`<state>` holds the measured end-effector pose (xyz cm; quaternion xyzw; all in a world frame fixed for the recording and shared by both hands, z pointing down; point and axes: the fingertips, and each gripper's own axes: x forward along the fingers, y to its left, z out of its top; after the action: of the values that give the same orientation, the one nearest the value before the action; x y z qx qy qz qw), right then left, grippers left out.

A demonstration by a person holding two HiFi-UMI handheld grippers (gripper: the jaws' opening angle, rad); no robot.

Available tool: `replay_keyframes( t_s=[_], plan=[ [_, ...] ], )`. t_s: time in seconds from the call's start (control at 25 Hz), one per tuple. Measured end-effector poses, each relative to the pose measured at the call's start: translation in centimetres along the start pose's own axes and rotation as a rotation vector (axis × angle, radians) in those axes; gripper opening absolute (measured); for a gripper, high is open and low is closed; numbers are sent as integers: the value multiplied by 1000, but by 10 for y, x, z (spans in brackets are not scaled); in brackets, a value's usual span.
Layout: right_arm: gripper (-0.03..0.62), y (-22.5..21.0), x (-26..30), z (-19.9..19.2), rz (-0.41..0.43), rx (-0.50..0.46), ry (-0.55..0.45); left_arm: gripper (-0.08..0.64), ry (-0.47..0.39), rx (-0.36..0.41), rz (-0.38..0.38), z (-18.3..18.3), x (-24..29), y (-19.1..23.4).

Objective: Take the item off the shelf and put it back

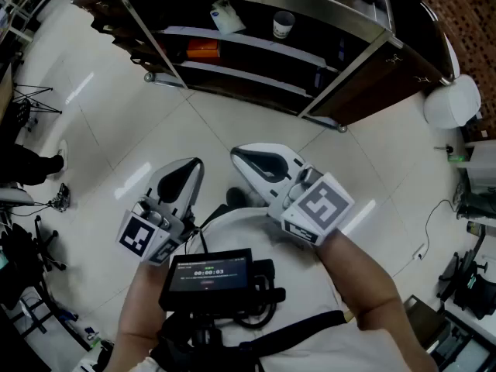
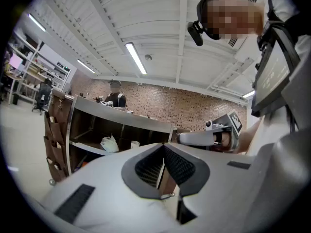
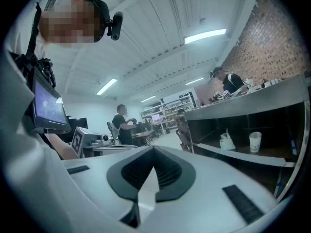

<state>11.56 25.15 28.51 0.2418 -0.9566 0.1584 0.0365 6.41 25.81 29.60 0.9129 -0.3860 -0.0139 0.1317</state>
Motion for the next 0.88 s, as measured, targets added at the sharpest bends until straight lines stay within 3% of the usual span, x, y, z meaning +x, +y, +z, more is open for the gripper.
replay_keyframes(
  t_s=[0.28, 0.88],
  plan=[
    [8, -8, 12, 7, -19, -33, -36, 12, -8, 8, 11, 0, -8, 14],
    [8, 2, 42, 6, -19, -42, -12, 12, -13, -8, 37, 3, -34, 39]
  ],
)
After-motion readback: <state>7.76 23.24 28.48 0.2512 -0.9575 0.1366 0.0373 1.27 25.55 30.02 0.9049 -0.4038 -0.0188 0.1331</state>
